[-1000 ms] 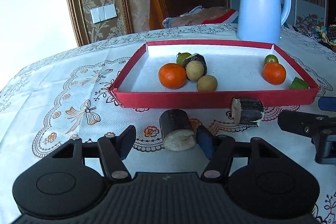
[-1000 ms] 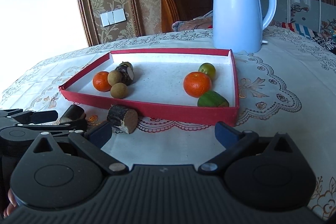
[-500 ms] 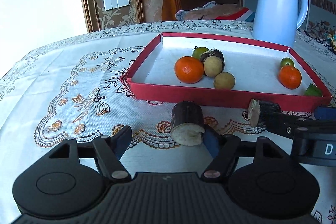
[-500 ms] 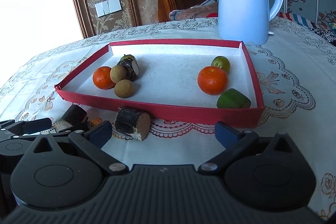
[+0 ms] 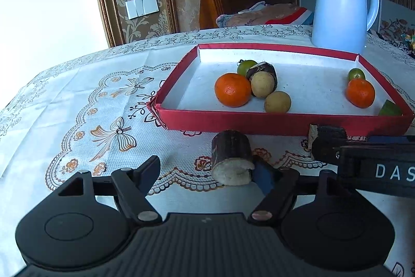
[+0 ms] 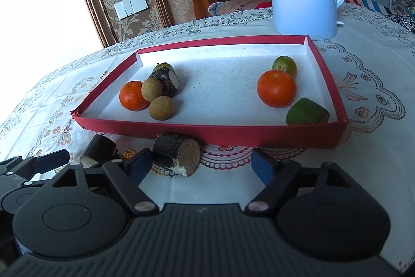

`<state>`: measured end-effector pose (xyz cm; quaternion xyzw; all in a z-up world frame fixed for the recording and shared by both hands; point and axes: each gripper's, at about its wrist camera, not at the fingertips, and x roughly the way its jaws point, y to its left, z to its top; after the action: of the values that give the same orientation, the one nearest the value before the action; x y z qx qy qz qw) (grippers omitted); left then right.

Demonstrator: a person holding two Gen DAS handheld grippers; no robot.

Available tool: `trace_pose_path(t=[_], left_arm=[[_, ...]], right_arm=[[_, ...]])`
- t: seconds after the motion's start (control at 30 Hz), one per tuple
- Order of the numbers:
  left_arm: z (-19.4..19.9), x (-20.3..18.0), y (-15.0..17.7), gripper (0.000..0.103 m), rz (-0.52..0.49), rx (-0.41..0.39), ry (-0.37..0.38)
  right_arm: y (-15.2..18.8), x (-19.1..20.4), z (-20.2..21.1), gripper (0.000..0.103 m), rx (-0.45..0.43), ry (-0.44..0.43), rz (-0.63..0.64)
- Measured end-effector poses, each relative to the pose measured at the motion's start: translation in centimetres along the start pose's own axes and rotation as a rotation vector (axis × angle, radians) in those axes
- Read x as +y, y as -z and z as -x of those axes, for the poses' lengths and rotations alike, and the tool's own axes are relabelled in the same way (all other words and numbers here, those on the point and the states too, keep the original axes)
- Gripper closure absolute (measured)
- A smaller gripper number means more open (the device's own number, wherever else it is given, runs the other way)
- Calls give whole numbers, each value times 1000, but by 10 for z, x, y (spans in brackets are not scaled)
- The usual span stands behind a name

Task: Organize fruits
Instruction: 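Position the left gripper around one dark piece while the right gripper surrounds the other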

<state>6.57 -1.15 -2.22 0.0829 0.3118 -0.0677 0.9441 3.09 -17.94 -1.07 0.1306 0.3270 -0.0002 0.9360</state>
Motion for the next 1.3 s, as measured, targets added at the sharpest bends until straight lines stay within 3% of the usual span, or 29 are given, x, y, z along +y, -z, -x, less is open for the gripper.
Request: trace_pose_path(t=[0.1, 0.17, 0.23, 0.37, 0.53, 0.77, 0.93, 1.3], left_arm=[[0, 0, 0, 27, 3, 0, 2], [0, 0, 0, 27, 1, -2, 3], [1, 0, 0, 32, -1, -6, 14], [3, 1, 0, 39, 3, -22, 15], [6, 2, 0, 47, 14, -39, 15], [7, 3, 0, 49, 16, -44, 11], [5, 4, 0, 48, 26, -33, 12], [-2, 4, -3, 44, 27, -1, 13]], right_arm=[[0, 1, 2, 39, -2, -34, 3], [0, 1, 3, 57, 0, -70, 1], [0, 3, 3, 64, -1, -92, 12], [1, 1, 5, 74, 5, -127, 9], [6, 4, 9, 79, -3, -123, 41], [7, 0, 10, 76, 13, -116, 29], [3, -9, 6, 55, 38, -170, -78], [-1, 5, -5, 54, 19, -85, -108]])
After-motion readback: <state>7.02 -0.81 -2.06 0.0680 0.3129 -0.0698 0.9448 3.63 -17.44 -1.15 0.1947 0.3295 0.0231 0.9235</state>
